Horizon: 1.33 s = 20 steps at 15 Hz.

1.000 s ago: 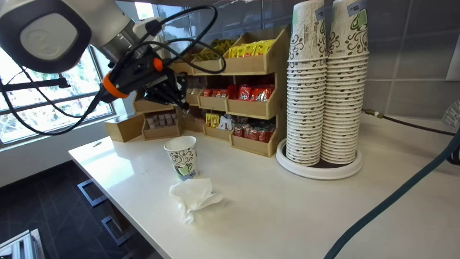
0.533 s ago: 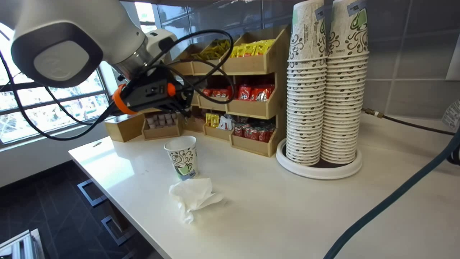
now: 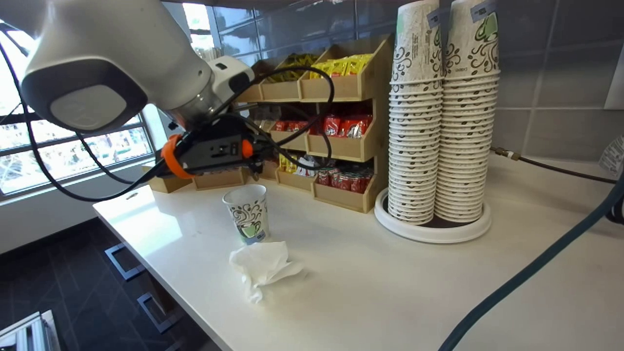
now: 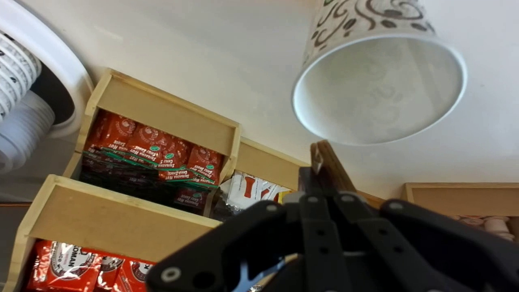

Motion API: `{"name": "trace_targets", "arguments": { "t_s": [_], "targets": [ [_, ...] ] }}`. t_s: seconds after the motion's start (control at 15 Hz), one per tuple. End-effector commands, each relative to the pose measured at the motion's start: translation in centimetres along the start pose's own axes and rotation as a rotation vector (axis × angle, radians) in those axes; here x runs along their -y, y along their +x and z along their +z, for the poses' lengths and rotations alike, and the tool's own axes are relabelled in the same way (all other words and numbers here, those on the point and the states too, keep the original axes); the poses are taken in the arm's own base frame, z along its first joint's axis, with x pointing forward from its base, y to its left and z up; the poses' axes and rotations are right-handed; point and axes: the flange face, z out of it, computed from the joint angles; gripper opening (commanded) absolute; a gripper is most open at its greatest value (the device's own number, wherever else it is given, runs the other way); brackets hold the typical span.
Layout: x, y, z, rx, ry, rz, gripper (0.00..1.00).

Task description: Lift the brown sachet and pour some of its content into the cup

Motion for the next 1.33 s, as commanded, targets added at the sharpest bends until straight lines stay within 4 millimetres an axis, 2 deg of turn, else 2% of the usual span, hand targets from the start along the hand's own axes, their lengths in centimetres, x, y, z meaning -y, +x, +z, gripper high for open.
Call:
{"name": "trace_targets", "arguments": {
  "t_s": [0.0,0.33,0.73,1.27],
  "targets": [
    [0.1,-0.8,0.5,-0.051,0.055,-0.003,0.0],
    [0.1,-2.0,1.0,-0.099,0.082,-0.007,0.0],
    [0.1,-3.4,0.5,-0.23,0.057,-0.025,0.0],
    [1.8,-5.7,2.5,-0.324,0.087,-0.029,0.0]
  ]
}}
